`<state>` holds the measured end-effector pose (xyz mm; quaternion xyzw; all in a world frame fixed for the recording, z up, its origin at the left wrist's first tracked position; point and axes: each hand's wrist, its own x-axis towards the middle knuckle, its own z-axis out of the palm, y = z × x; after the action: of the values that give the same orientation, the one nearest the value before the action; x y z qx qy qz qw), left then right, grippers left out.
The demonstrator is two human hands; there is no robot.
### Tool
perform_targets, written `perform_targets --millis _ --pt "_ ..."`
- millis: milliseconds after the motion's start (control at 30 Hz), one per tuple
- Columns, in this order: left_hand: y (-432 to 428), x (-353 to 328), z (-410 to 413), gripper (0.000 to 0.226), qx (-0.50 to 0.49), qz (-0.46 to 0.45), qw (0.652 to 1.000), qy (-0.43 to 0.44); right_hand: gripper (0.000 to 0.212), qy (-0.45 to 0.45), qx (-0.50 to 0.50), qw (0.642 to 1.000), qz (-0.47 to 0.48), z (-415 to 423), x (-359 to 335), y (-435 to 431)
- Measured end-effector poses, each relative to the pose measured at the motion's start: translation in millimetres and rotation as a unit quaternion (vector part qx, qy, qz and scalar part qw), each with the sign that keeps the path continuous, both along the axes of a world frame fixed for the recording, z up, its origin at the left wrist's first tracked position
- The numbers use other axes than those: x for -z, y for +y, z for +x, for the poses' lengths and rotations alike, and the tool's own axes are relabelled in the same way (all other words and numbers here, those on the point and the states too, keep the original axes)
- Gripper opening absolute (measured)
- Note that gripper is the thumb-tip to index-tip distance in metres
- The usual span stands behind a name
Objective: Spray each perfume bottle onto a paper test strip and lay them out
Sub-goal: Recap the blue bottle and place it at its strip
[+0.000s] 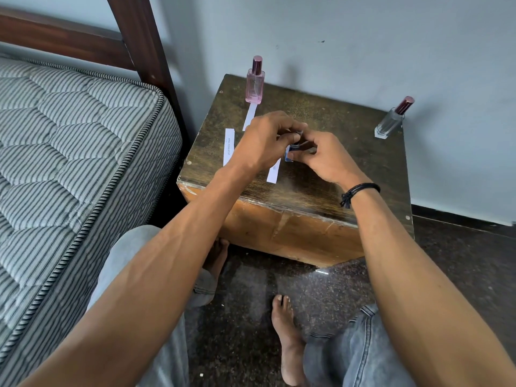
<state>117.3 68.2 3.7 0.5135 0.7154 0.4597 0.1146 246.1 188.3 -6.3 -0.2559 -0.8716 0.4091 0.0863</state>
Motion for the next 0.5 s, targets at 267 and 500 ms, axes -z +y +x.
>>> perform_targets --millis 267,500 --pt "0.8 1.3 1.9 0.024 -0.008 -0.002 1.000 0.006 0.022 -0.003 -0.002 1.000 0.005 -0.6 0.7 -0.6" --pt "1.1 0.4 2.8 0.023 -0.014 -0.012 1.000 0.004 0.021 -0.002 0.002 1.000 0.002 0.1 0.5 -2.3"
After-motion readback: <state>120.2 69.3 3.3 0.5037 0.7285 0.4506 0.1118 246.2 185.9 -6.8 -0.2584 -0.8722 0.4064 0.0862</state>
